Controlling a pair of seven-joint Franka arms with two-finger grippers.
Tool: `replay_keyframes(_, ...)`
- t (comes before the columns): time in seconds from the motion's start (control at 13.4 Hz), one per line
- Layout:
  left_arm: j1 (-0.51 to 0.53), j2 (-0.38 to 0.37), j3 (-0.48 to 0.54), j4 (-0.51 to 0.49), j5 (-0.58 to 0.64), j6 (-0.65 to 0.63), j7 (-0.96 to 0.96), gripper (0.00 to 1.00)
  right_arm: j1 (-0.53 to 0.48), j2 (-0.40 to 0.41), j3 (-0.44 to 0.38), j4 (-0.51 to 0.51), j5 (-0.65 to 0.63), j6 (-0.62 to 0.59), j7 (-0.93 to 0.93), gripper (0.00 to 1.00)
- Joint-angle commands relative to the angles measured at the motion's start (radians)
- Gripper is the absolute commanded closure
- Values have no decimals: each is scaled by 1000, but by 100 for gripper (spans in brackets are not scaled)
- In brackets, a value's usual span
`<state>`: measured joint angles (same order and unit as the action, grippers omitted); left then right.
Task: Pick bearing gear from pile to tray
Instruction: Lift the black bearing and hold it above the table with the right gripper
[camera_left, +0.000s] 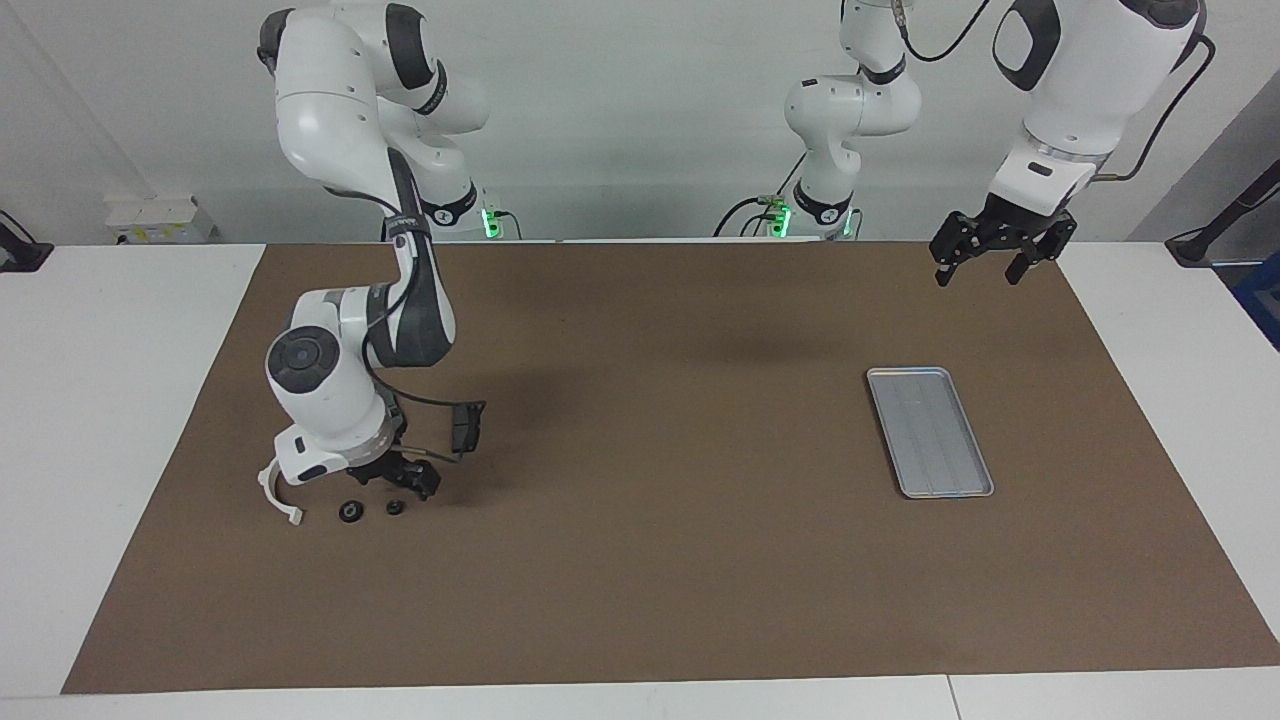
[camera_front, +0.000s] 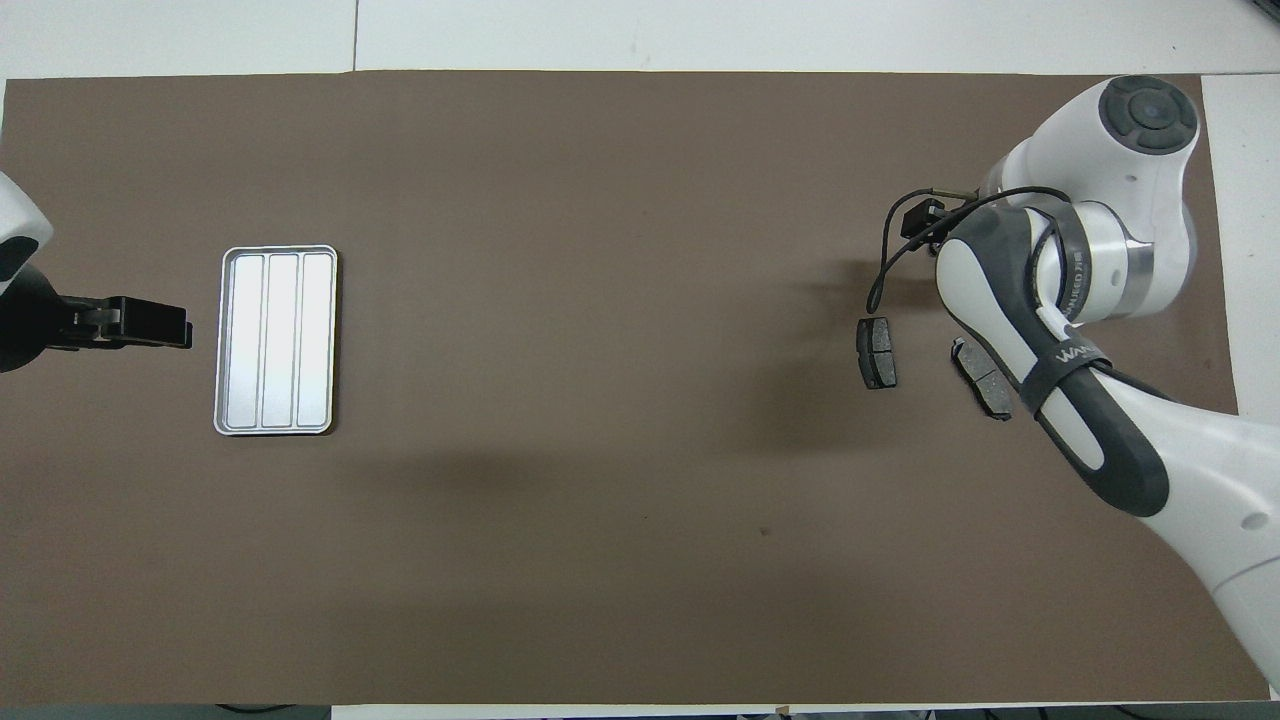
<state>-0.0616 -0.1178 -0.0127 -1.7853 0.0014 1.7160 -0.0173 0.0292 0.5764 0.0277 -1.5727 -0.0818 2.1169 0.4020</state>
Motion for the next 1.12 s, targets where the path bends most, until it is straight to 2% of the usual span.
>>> replay_keyframes(0.0, -10, -34, 10, -37, -12, 16, 2, 0, 8, 55, -2, 52, -38, -5, 46, 2)
replay_keyframes(0.6, -14, -34, 10, -39, -12, 17, -13, 0, -15, 68, -2, 66, -21, 12, 98, 10)
replay_keyframes(1.05, -12, -31, 10, -33, -12, 19, -9, 0, -23, 63, 0, 57, -19, -34, 133, 14)
